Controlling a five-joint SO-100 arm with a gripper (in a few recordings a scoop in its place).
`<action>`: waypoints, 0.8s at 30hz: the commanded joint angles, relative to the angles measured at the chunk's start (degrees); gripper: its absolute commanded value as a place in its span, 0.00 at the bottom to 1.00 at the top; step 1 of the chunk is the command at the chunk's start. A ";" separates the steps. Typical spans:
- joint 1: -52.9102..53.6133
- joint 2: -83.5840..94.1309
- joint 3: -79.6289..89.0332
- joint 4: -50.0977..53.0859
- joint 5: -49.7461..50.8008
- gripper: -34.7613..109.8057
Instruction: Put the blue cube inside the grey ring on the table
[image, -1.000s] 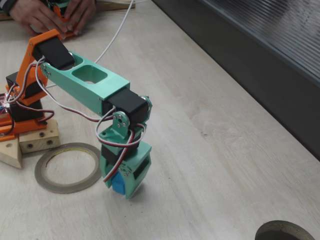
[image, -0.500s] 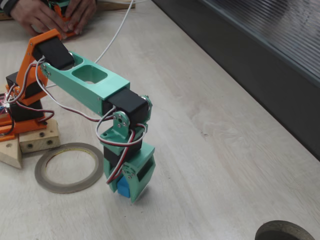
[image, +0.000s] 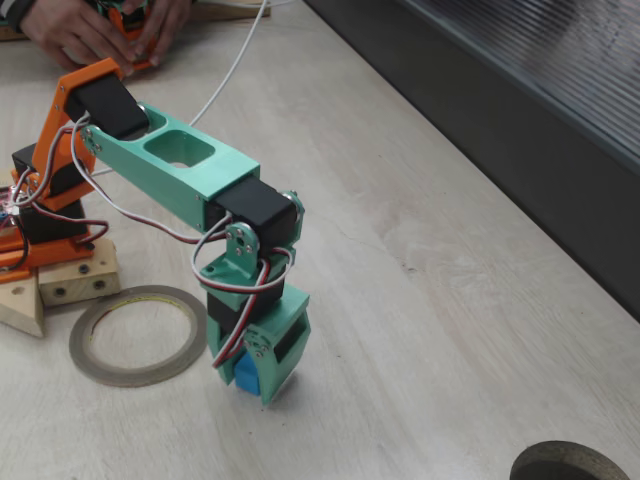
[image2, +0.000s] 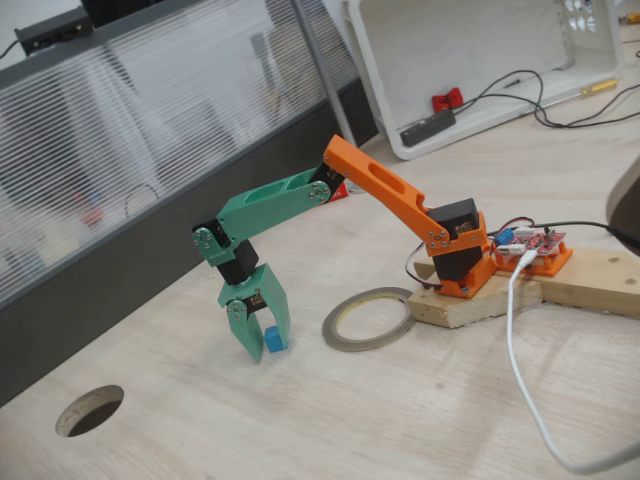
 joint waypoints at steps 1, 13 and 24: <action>0.62 0.35 -0.44 0.70 0.44 0.46; 0.62 0.62 -0.53 0.70 0.44 0.45; 0.62 0.97 -0.70 0.44 0.79 0.29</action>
